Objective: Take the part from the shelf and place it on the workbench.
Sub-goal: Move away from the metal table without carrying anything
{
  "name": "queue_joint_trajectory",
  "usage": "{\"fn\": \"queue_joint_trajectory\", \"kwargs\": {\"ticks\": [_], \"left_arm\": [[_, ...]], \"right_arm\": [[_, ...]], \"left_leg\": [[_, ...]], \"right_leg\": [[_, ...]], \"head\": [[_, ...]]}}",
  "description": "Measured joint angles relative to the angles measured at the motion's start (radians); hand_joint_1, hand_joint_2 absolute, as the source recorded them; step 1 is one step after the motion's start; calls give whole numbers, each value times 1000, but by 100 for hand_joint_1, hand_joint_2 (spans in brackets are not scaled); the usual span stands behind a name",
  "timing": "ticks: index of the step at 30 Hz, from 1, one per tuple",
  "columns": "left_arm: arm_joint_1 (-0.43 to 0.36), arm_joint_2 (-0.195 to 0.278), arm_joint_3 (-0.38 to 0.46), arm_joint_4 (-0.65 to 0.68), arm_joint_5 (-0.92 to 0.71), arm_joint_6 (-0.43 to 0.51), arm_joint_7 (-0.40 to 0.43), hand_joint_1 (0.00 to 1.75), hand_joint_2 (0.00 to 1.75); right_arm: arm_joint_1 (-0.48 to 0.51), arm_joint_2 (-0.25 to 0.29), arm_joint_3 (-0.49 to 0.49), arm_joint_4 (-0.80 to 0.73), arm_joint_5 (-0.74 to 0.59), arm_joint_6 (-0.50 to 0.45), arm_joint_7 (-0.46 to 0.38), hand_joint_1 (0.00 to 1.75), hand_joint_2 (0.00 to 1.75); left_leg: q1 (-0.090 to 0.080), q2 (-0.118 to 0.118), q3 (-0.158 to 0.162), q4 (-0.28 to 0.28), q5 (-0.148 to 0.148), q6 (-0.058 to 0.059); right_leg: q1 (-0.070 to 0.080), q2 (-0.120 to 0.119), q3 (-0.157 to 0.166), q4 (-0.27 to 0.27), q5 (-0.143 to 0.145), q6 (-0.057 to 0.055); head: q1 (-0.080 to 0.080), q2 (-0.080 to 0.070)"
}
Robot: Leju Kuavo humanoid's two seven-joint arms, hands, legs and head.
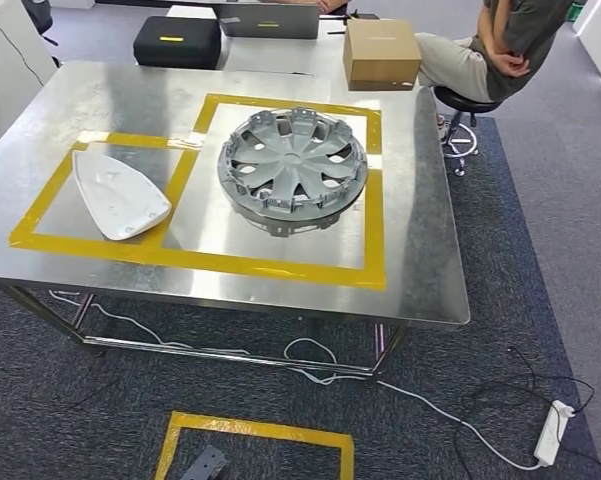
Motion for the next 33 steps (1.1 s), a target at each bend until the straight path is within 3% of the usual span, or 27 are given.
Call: {"fn": "queue_joint_trajectory", "kwargs": {"ticks": [1, 3, 4, 5, 7, 8, 10, 11, 12, 13, 14, 15, 17, 19, 20, 22, 23, 24, 26, 27, 28, 29, 30, 31, 33], "left_arm": [[0, 0, 4, 0, 0, 0, 0, 0, 0], [-1, 0, 8, 0, 0, 0, 0, 0, 0], [-1, 0, 9, 0, 0, 1, 0, 0, 0], [-1, 0, 10, 0, 0, 1, 0, 0, 0], [-2, 1, 11, 0, 1, 1, 0, 0, 0], [-2, 2, 12, 0, 1, 1, 0, 0, 0], [-2, 3, 13, 0, 1, 1, 0, 0, 0], [-3, 4, 14, 0, 1, 1, 0, 0, 0], [-4, 5, 15, 0, 1, 1, 0, 0, 0], [-5, 5, 16, 0, 6, 2, 0, 0, 0], [-5, 6, 20, 0, 20, -2, 1, 0, 0], [-5, 7, 28, 0, 49, -13, 2, 0, 0], [-8, 9, 68, 0, 141, -67, -6, 0, 0], [-12, 9, 113, -1, 204, -129, -31, 0, 0], [-12, 7, 126, -1, 204, -147, -46, 0, 0], [-6, 5, 132, -3, 166, -157, -69, 0, 0], [-2, 3, 129, -4, 138, -150, -74, 0, 0], [0, 2, 123, -4, 109, -136, -77, 0, 0], [1, 0, 101, -4, 83, -103, -74, 0, 0], [1, -2, 95, -4, 102, -97, -66, 0, 0], [0, -5, 100, -6, 144, -103, -52, 0, 0], [-1, -10, 116, -11, 192, -118, -38, 0, 0], [-2, -17, 137, -21, 233, -134, -24, 0, 0], [-1, -25, 157, -33, 258, -147, -13, 0, 0], [1, -41, 183, -56, 267, -155, -3, 0, 0]], "right_arm": [[-2, -2, 2, 2, 0, 0, 0, 0, 0], [-7, -5, 5, 4, 1, 0, -1, 0, 0], [-10, -6, 6, 5, 1, 0, -2, 0, 0], [-11, -7, 8, 6, 1, 0, -2, 0, 0], [-11, -8, 8, 10, 1, 0, -2, 0, 0], [-11, -9, 8, 12, 1, 0, -2, 0, 0], [-11, -10, 9, 14, 1, 0, -2, 0, 0], [-11, -10, 9, 15, 1, 0, -2, 0, 0], [-11, -10, 9, 15, 2, 1, -2, 0, 0], [-11, -10, 10, 17, 4, 1, -6, 0, 0], [-11, -11, 12, 20, 11, 2, -14, 0, 0], [-12, -12, 15, 26, 21, 4, -31, 0, 0], [-16, -17, 25, 45, 46, 6, -85, 0, 0], [-24, -22, 33, 72, 68, 4, -142, 0, 0], [-28, -24, 37, 88, 80, 2, -160, 0, 0], [-34, -27, 45, 121, 108, 4, -165, 0, 0], [-35, -28, 50, 136, 120, 6, -157, 0, 0], [-35, -30, 54, 150, 129, 9, -146, 0, 0], [-37, -31, 59, 172, 129, 5, -121, 0, 0], [-39, -30, 59, 180, 123, -2, -110, 0, 0], [-40, -30, 58, 186, 113, -9, -101, 0, 0], [-41, -29, 56, 190, 104, -15, -95, 0, 0], [-42, -27, 53, 193, 98, -18, -88, 0, 0], [-42, -25, 49, 195, 93, -21, -81, 0, 0], [-45, -21, 40, 198, 77, -21, -77, 0, 0]], "left_leg": [[-1, -1, -11, 0, 10, -2], [-4, -2, -26, 2, 29, -9], [-4, -1, -29, 1, 38, -14], [-3, -1, -32, 0, 47, -20], [-1, -1, -38, -1, 56, -31], [-1, -2, -46, 12, 36, -37], [0, -2, -75, 96, -56, -46], [1, -2, -94, 165, -109, -50], [1, -2, -109, 232, -144, -53], [2, -2, -114, 280, -155, -56], [3, -2, -104, 298, -142, -58], [6, -2, -76, 278, -113, -61], [13, -1, 22, 155, -69, -71], [17, -3, 102, 30, -81, -66], [16, -4, 115, 2, -92, -58], [16, -3, 103, 0, -89, -38], [16, -1, 94, 3, -82, -28], [16, 1, 85, 3, -74, -18], [13, 3, 64, 4, -55, -4], [11, 3, 52, 5, -46, -2], [8, 3, 40, 5, -37, -1], [6, 4, 29, 6, -28, -1], [3, 4, 19, 6, -20, -1], [1, 3, 10, 6, -12, -2], [-2, 1, -3, 7, 2, -7]], "right_leg": [[2, 1, 55, -67, 23, -6], [7, 5, 170, -227, 25, -16], [10, 7, 201, -278, 16, -19], [13, 7, 211, -304, 10, -21], [14, 4, 194, -309, 25, -33], [13, 2, 185, -310, 36, -42], [9, -2, 162, -312, 61, -55], [9, -3, 147, -310, 74, -58], [9, -4, 131, -308, 86, -58], [8, -5, 114, -306, 97, -56], [8, -6, 96, -302, 107, -54], [6, -6, 79, -297, 116, -50], [6, -5, 46, -280, 132, -40], [10, -4, 21, -262, 145, -30], [12, -4, 13, -258, 153, -26], [11, -4, 3, -256, 163, -17], [9, -3, -4, -245, 148, -12], [7, -3, -14, -216, 115, -7], [6, -2, -47, -98, 15, 1], [6, -1, -61, -30, -25, 2], [6, -1, -66, 19, -43, 2], [6, -1, -56, 38, -40, 0], [7, -1, -26, 17, -19, -5], [8, 0, 21, -39, 8, -11], [13, 3, 129, -193, 32, -27]], "head": [[0, 0], [-1, 0], [0, 0], [1, 0], [4, 0], [3, 0], [-2, 0], [-5, 0], [-6, 0], [-6, 0], [-6, 0], [-6, 0], [-8, 0], [-11, 0], [-12, 0], [-10, 0], [-9, 0], [-6, 0], [0, 0], [3, 0], [4, 0], [4, 0], [4, 0], [4, 0], [4, 0]]}}
